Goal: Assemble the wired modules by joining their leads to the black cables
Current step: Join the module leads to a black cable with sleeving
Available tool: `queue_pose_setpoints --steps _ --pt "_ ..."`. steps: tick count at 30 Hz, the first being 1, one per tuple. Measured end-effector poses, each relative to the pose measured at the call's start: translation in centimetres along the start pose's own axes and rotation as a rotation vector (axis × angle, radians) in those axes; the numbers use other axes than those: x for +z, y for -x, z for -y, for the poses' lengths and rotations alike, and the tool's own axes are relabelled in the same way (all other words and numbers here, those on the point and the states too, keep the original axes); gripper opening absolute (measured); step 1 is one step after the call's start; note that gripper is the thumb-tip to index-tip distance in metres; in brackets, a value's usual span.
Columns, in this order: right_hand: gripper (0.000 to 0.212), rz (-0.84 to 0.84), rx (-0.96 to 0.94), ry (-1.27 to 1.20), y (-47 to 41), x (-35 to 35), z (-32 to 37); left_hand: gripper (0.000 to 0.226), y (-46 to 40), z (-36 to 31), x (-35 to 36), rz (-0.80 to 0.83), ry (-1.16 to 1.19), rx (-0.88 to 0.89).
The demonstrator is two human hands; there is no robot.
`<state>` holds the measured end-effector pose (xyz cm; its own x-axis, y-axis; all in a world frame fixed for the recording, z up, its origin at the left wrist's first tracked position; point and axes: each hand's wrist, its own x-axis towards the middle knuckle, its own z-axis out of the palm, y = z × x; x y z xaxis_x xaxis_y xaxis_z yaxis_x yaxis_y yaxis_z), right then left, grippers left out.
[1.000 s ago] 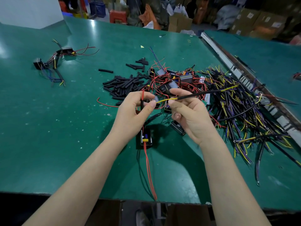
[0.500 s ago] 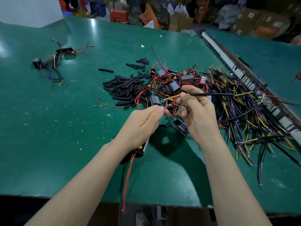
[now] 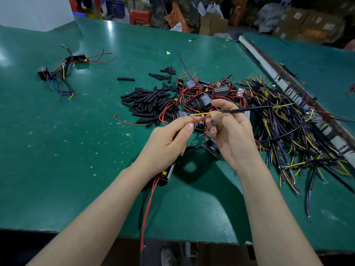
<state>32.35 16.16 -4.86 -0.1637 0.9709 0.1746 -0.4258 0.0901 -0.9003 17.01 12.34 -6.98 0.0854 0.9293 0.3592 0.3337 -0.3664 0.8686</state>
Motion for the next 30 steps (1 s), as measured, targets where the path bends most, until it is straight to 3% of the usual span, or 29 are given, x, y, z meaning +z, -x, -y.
queue_pose_setpoints --steps 9,26,30 --pt "0.024 -0.047 -0.045 0.204 0.09 0.15 -0.34 0.026 -0.1 0.23 -0.12 0.019 -0.014 -0.001" --pt "0.019 -0.081 -0.072 0.067 0.0 0.12 -0.13 0.022 -0.14 0.44 -0.13 0.042 0.06 -0.026" --pt "0.018 -0.05 -0.082 0.129 0.13 0.13 -0.2 0.022 -0.15 0.44 -0.04 0.045 0.042 -0.025"
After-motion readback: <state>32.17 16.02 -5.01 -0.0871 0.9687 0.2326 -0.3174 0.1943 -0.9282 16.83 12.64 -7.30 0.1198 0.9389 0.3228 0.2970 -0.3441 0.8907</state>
